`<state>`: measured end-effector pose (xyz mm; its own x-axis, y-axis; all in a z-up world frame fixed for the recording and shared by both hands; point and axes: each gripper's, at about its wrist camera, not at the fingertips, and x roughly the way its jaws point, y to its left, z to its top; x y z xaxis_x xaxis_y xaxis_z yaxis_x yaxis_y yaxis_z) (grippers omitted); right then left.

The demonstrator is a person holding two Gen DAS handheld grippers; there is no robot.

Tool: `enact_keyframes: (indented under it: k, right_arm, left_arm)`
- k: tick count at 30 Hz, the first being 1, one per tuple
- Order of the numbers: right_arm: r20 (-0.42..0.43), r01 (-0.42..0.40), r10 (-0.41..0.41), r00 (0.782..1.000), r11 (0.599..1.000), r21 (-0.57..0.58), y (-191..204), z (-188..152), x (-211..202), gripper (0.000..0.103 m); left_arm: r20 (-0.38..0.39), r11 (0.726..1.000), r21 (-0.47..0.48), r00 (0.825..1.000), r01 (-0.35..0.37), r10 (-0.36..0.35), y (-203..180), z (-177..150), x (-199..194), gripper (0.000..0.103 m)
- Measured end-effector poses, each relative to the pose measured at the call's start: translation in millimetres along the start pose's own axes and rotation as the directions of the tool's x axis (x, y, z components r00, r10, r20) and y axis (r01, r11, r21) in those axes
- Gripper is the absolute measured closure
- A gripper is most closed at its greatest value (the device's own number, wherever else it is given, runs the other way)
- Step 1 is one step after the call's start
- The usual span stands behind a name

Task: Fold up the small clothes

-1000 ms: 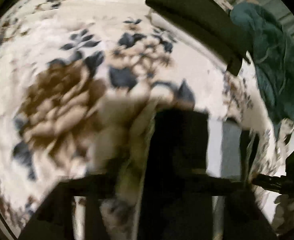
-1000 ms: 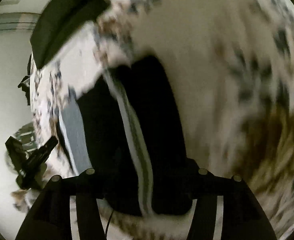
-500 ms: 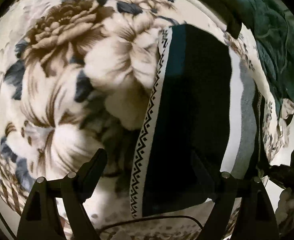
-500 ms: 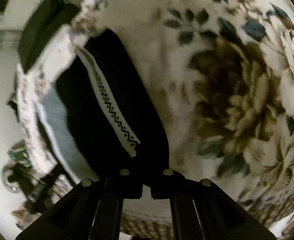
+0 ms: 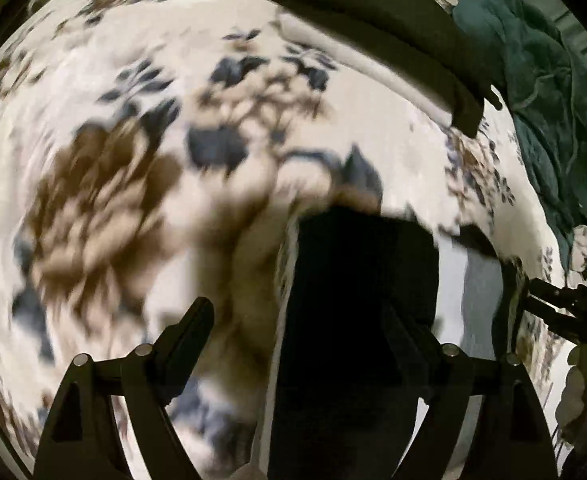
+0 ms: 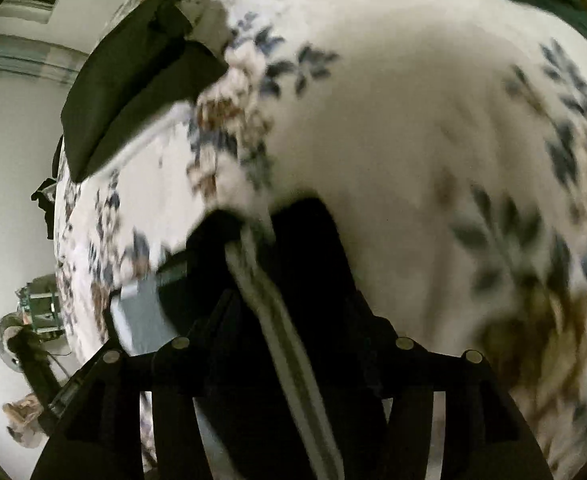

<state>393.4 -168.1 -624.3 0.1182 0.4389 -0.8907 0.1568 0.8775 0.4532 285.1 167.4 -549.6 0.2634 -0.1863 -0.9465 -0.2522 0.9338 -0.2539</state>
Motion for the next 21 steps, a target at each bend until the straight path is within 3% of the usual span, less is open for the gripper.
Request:
enact_keyframes:
  k: [1,2,4,6,9,12,18,21]
  right_arm:
    - [-0.004,-0.001,0.001,1.0,1.0,-0.014,7.2,9.2,7.8,0.057]
    - [-0.011,-0.016,0.015,1.0,0.999,-0.033,9.5,11.0,14.9,0.101]
    - [0.006,0.018,-0.017,1.0,0.997,-0.069,17.4,12.6,20.0,0.1]
    - [0.078,0.059,-0.053,0.996,0.995,-0.084,20.7,11.8,6.1,0.1]
    - [0.147,0.058,-0.053,0.988,0.998,-0.029,10.5,10.8,-16.7,0.101]
    - [0.178,0.112,-0.107,0.978,0.993,-0.02,8.5,12.8,-19.9,0.101]
    - [0.083,0.183,-0.179,0.98,0.982,-0.047,7.4,30.2,26.2,0.101]
    - [-0.024,0.127,-0.128,0.991,0.991,-0.035,1.2,40.4,39.0,0.098]
  left_arm:
    - [-0.002,1.0,0.007,1.0,0.001,-0.001,-4.0,9.2,6.4,0.019]
    - [-0.001,1.0,0.013,1.0,0.0,0.0,-6.6,13.0,9.2,0.019]
    - [0.003,0.999,0.039,1.0,-0.016,0.016,-13.0,24.0,15.2,0.019]
    - [0.012,0.998,0.053,1.0,-0.024,0.024,-15.8,29.6,17.4,0.019]
    - [0.009,0.999,0.047,1.0,-0.021,0.021,-16.6,35.5,23.2,0.019]
    - [-0.006,0.998,0.047,1.0,-0.03,0.03,-17.7,40.1,32.7,0.019]
    - [-0.042,0.999,0.02,0.998,-0.035,0.036,-10.9,46.1,48.9,0.019]
    - [-0.031,1.0,0.016,0.999,-0.023,0.023,-5.7,42.6,38.7,0.019]
